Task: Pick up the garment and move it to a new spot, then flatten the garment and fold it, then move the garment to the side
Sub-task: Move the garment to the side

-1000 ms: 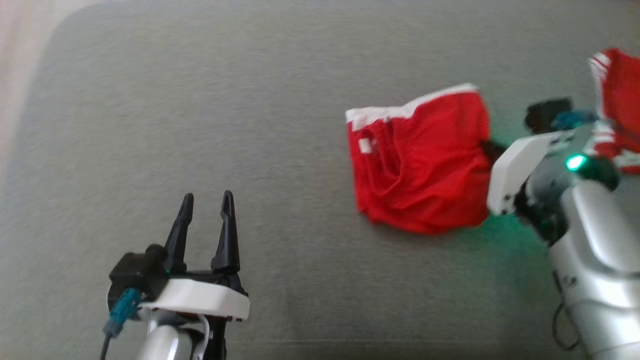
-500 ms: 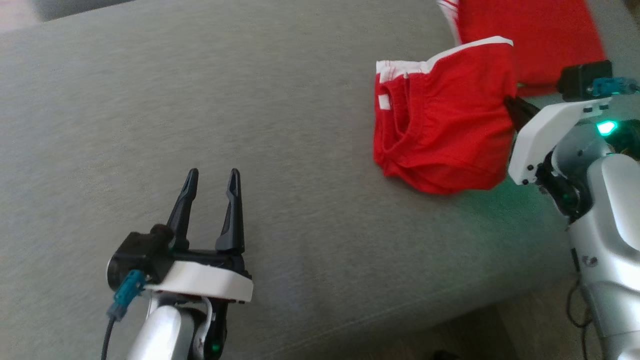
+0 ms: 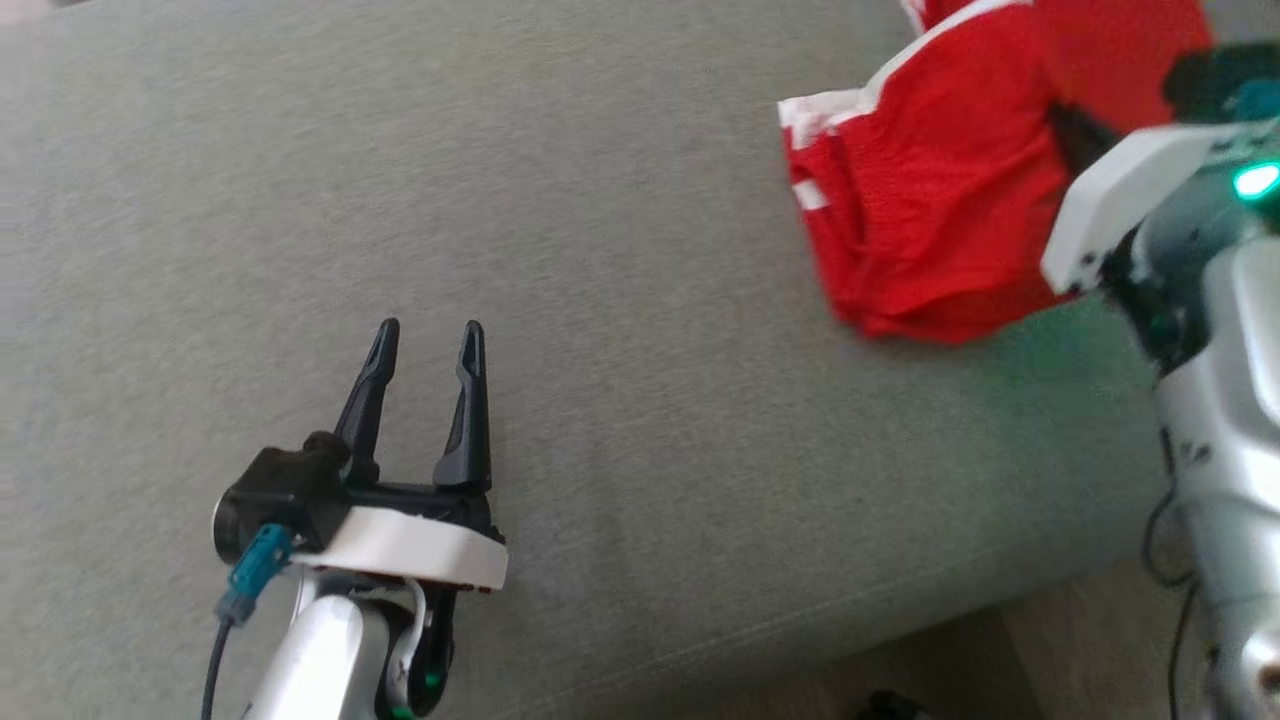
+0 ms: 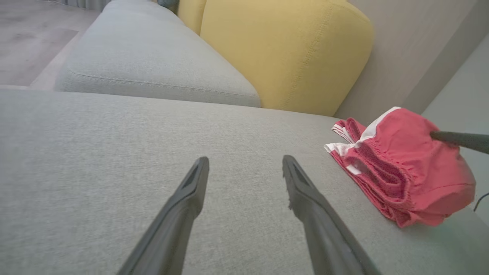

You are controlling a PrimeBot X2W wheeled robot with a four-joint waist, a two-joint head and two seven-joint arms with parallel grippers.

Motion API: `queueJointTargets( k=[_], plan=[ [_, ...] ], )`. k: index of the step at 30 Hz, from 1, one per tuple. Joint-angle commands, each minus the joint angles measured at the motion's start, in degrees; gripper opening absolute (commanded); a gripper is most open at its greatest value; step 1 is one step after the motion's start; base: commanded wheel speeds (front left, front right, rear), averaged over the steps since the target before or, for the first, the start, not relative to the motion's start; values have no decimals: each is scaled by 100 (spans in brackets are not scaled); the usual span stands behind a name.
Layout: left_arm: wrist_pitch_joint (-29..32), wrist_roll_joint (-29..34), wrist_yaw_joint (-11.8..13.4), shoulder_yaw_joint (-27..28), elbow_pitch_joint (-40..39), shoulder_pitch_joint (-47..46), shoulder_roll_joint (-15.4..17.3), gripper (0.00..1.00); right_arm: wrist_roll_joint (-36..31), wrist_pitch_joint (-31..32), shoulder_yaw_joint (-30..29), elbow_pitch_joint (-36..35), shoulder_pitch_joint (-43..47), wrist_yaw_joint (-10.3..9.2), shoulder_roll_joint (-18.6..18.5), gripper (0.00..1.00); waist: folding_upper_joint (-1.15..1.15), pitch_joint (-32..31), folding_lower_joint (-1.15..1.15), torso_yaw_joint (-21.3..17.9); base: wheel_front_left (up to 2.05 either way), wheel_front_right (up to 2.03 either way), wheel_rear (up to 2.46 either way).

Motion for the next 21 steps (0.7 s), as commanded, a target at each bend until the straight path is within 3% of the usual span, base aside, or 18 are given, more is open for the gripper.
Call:
queueJointTargets(
  k=[1,11,18,21],
  plan=[
    [-26,36,25,154,-165,-146,38,100,-77,-46,-22,-144,-289,37,-122,0,0,-19,0,193,0,0,0],
    [-71,-56,57,115,-163,-161,-20,100,-583,91,-545,207,-1139,37,-1068,0,0,41,0,836,0,0,0],
    [-81,-53,39,97,-143,-227,-38,100,-1109,-46,-1052,508,-1216,37,-1302,0,0,194,0,1064,0,0,0],
    [-83,-43,28,89,-126,-255,-43,100,-1380,-168,-1008,640,-1162,37,-1408,0,0,241,0,1125,0,0,0]
  ],
)
